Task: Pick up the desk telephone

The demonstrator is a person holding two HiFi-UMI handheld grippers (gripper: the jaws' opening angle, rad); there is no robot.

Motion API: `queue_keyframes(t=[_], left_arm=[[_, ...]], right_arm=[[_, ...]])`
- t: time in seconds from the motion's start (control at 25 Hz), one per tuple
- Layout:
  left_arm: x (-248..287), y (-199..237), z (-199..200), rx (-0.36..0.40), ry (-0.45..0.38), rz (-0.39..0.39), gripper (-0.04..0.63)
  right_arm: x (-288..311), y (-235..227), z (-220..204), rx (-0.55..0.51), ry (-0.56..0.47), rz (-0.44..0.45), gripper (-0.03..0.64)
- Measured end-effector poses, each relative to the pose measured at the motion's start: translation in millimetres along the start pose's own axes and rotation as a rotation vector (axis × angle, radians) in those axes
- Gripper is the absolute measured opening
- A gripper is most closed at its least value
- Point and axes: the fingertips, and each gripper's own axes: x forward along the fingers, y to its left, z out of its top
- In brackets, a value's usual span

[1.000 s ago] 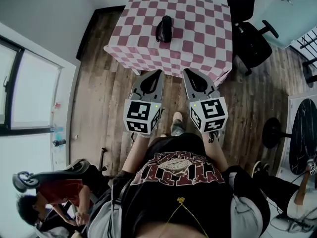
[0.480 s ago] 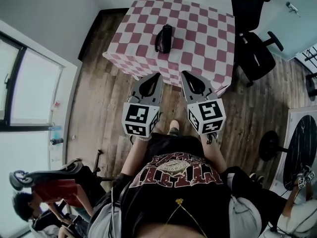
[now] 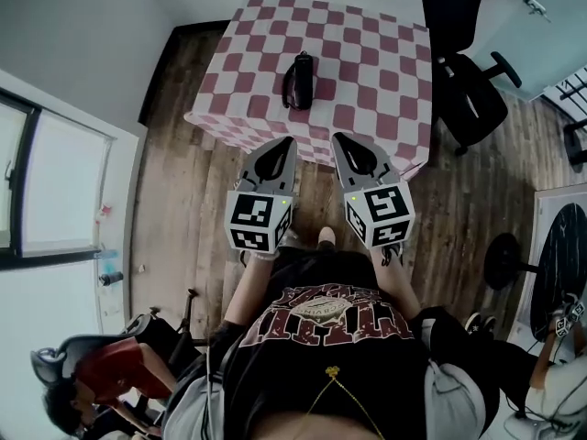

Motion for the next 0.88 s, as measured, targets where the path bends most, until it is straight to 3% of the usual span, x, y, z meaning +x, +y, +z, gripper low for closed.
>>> queue_keyframes(t=[0.52, 0.88], left_arm=[[51, 58, 18, 0.047, 0.013, -0.155, 0.008], [74, 103, 24, 0.067, 0.014, -0.223, 0.008]], right_arm=[[70, -12, 17, 0.018, 0.006, -0.119, 0.018], [114, -12, 24, 0.046, 0.002, -0.199, 0.019]])
